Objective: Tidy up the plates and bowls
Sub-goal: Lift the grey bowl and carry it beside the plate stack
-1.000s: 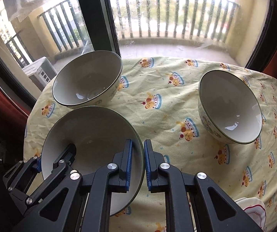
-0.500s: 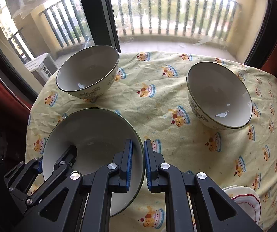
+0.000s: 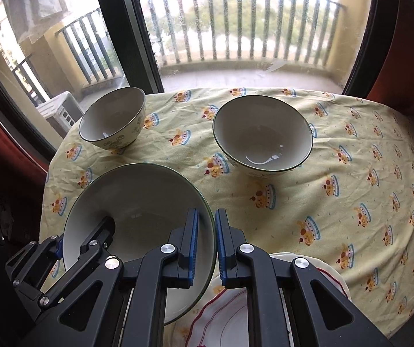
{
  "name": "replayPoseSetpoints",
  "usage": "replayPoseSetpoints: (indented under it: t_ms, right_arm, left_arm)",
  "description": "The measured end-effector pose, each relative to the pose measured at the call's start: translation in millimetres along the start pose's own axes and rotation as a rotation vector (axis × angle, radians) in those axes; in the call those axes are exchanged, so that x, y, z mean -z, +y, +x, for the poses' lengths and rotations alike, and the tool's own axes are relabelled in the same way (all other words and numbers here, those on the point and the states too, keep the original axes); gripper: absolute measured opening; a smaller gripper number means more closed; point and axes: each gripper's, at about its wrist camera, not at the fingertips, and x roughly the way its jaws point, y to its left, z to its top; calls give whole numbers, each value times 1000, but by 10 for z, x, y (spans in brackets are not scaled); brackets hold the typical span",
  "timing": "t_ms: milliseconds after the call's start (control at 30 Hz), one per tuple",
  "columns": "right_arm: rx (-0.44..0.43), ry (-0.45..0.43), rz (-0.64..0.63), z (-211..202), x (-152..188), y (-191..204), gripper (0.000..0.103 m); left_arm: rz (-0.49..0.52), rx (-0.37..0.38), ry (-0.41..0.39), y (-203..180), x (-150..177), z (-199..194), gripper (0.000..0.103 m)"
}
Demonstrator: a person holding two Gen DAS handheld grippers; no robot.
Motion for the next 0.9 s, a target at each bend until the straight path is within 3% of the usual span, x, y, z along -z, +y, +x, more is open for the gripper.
replayPoseSetpoints:
  t_ms: [433,900]
  right_arm:
    - [-9,-46,15,-517,21,-751,16]
    - [27,-42,59,-658,192,-1864,15]
  left_arm:
    - [8,-4,-42,-719,97,-470,22]
    - [33,60,-9,-1753,335,-490,22]
